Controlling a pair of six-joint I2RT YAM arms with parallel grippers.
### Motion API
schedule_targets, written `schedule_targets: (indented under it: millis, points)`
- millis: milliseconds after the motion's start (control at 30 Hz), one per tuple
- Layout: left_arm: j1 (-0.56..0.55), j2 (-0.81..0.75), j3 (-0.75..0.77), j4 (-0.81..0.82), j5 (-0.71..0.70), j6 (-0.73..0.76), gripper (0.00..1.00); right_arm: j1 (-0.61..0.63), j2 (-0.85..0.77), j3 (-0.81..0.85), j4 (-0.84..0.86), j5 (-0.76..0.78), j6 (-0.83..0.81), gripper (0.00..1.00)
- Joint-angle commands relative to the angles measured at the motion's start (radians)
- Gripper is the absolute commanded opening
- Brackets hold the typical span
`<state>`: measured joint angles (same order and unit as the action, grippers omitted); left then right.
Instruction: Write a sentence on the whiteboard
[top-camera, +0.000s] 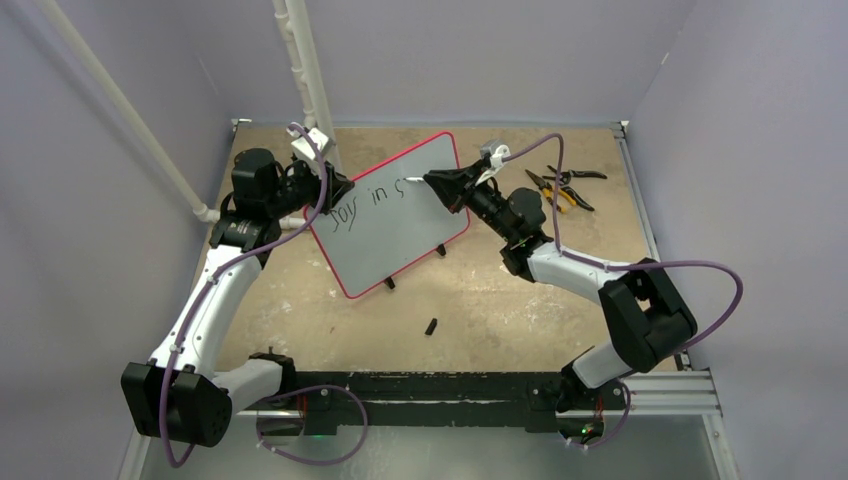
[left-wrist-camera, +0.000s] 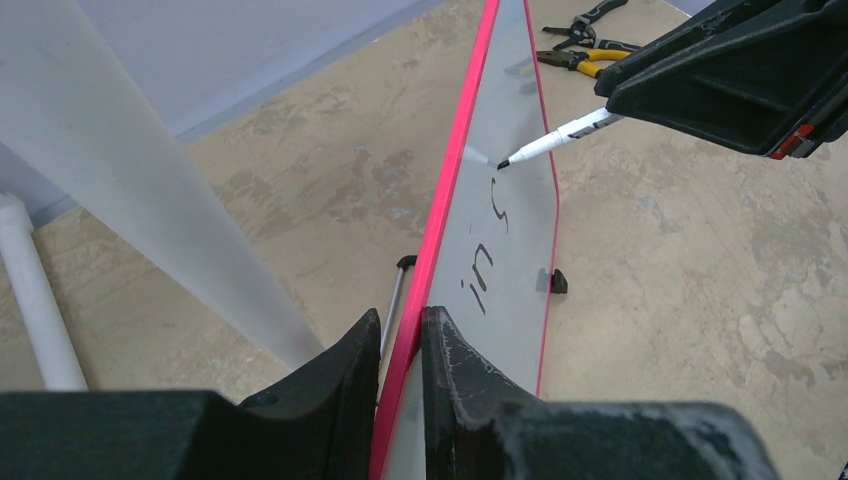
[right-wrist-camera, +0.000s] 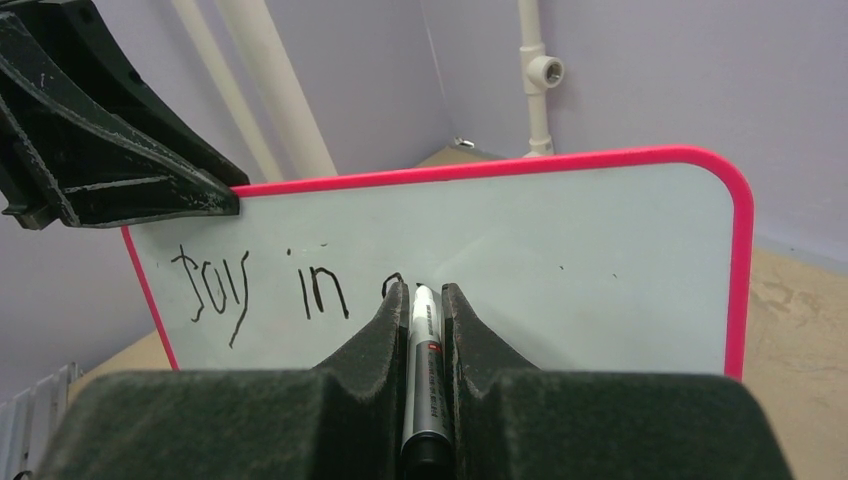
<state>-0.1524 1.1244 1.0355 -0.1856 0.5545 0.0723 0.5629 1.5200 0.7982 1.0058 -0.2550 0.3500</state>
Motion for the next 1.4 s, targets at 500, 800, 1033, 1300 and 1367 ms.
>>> schedule_targets:
  millis: [500,800,1033,1300,1367]
  points:
    - [0.016,-0.007,-0.009,0.018,0.01,-0.005,0.18,-0.003,-0.027,-0.044,-0.016,0.016,-0.014,0.0]
    - [0.017,-0.008,-0.011,0.018,0.015,-0.005,0.18,-0.003,-0.078,-0.02,0.041,0.021,0.006,0.0]
    - [0.02,-0.006,-0.011,0.02,0.019,-0.005,0.18,-0.003,-0.044,0.025,0.057,0.016,0.005,0.0]
    - [0.024,-0.006,-0.01,0.021,0.027,-0.005,0.18,-0.004,-0.016,0.043,0.092,0.008,0.033,0.0]
    - [0.024,-0.006,-0.01,0.021,0.028,-0.005,0.18,-0.003,-0.01,0.048,0.094,0.007,0.035,0.0]
